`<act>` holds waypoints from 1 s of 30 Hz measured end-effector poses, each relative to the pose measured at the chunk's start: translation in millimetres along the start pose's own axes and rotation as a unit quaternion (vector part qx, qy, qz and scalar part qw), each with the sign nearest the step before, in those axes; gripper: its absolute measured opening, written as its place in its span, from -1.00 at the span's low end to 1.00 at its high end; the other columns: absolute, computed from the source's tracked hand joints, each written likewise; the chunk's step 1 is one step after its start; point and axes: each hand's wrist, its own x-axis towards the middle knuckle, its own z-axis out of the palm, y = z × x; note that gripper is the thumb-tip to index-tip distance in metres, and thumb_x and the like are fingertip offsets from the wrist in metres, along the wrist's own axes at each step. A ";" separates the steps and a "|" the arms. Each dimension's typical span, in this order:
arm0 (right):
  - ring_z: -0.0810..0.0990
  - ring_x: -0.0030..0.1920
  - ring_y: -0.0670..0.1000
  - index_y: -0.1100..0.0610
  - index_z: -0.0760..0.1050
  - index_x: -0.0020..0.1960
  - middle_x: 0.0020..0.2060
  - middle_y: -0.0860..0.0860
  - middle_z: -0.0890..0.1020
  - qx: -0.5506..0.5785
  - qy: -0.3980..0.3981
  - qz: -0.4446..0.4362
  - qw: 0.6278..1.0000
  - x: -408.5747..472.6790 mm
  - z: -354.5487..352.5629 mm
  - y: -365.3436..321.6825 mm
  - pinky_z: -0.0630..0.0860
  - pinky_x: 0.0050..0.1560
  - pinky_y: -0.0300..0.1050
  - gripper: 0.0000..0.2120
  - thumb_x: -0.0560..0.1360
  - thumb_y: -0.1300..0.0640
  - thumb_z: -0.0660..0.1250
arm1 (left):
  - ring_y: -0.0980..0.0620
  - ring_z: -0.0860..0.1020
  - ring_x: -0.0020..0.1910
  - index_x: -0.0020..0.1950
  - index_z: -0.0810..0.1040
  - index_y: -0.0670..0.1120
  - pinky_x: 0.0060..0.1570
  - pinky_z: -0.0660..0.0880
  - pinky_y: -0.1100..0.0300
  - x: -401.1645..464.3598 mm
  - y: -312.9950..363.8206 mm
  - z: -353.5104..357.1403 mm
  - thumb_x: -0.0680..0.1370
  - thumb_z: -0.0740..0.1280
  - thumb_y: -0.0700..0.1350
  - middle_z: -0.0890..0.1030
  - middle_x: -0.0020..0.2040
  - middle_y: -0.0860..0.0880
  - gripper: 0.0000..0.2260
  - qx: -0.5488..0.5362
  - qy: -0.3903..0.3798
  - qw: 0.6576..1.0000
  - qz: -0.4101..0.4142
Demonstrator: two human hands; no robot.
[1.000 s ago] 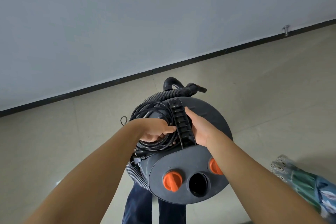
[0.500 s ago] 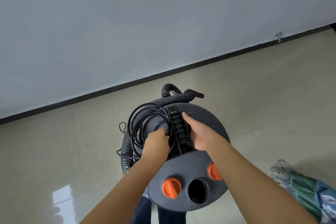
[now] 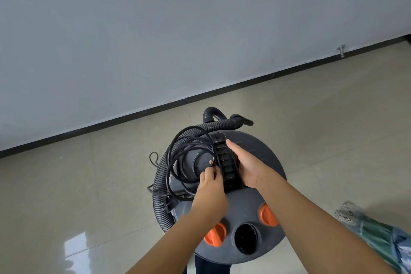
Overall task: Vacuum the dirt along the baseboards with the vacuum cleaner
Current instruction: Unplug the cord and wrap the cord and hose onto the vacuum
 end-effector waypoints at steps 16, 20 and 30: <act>0.61 -0.17 -0.07 0.07 0.52 -0.01 -0.17 -0.01 0.64 -0.205 0.205 -0.219 0.932 1.6 -7.2 8.2 0.53 -0.16 -0.21 -0.76 0.52 -0.11 0.35 | -0.07 0.29 0.46 0.49 0.23 -0.04 0.39 0.20 -0.19 20.4 -39.4 -52.7 0.43 0.32 -0.11 0.38 0.46 -0.06 -0.37 0.239 0.146 0.898 0.341; 0.55 -0.29 -0.08 0.06 0.53 -0.14 -0.32 -0.05 0.60 -0.260 0.216 -0.204 0.919 -7.8 -27.4 -0.7 0.42 -0.29 -0.27 -0.70 0.52 -0.18 0.31 | -0.01 -0.19 0.54 0.52 -0.36 0.04 0.53 -0.10 -0.01 99.2 -12.7 -60.4 0.52 0.35 0.08 -0.21 0.56 -0.02 -0.07 0.347 -0.020 0.877 0.330; 0.50 -0.19 -0.10 0.16 0.48 0.27 -0.16 -0.07 0.55 -0.400 0.261 -0.199 0.856 -51.4 -129.9 -11.9 0.35 -0.32 -0.33 -0.53 0.50 -0.13 0.36 | 0.00 0.17 0.50 0.58 -0.02 -0.02 0.45 0.04 0.10 159.3 106.5 -3.3 0.43 0.39 0.23 0.23 0.51 0.00 -0.11 0.339 -0.096 0.816 0.459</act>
